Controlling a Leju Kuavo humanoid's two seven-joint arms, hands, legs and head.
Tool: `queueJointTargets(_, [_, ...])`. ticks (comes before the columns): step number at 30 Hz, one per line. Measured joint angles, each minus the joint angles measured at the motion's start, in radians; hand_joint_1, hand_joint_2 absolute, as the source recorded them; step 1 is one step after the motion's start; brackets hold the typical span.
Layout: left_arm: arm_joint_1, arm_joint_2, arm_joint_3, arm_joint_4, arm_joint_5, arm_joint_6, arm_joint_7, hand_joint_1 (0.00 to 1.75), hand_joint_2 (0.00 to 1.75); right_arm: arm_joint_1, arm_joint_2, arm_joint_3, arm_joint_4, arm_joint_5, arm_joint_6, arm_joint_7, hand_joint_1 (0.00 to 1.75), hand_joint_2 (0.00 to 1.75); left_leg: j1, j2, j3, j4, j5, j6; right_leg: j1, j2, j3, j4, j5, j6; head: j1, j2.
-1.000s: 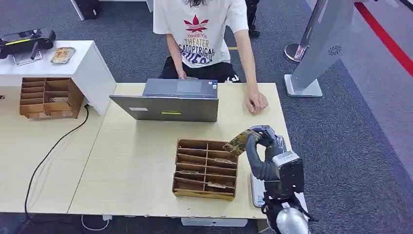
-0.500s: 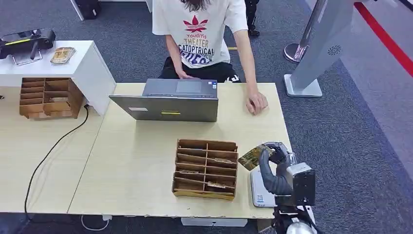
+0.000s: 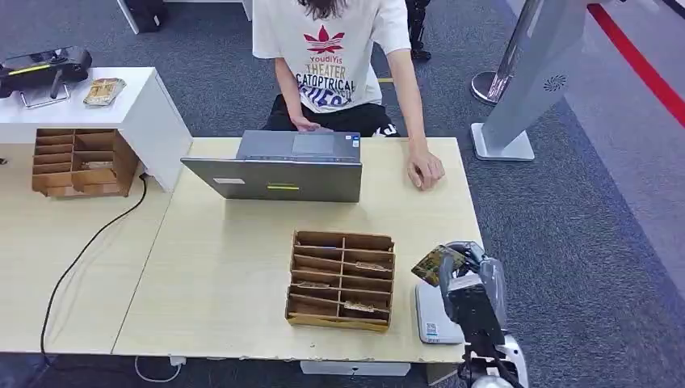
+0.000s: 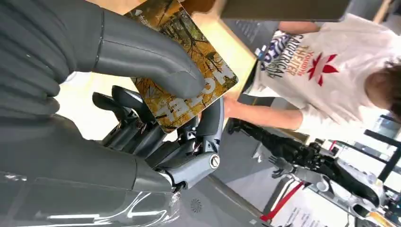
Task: Pass the card to the sensor for recognition and then transmit it.
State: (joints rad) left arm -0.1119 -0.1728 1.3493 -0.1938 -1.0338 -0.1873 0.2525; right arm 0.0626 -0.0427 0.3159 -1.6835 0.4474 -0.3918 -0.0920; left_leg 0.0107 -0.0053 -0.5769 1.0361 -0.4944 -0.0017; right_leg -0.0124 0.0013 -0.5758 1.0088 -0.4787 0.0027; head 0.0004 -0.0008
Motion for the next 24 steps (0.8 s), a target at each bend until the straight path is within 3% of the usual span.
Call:
queueJointTargets(12, [0.000, 0.000, 0.002, 0.000, 0.002, 0.002, 0.006, 0.00, 0.00, 0.000, -0.003, 0.000, 0.075, 0.077, -0.008, 0.059, 1.75, 1.75, 0.000, 0.000, 0.000, 0.000, 0.000, 0.000, 0.000, 0.000, 0.000, 0.000, 0.000, 0.000, 0.000, 0.000])
queueJointTargets(24, [0.000, 0.000, 0.003, 0.000, 0.002, 0.003, 0.008, 0.00, 0.00, 0.000, -0.003, 0.003, 0.140, 0.079, 0.003, 0.062, 1.75, 1.75, 0.000, 0.000, 0.000, 0.000, 0.000, 0.000, 0.000, 0.000, 0.000, 0.000, 0.000, 0.000, 0.000, 0.000])
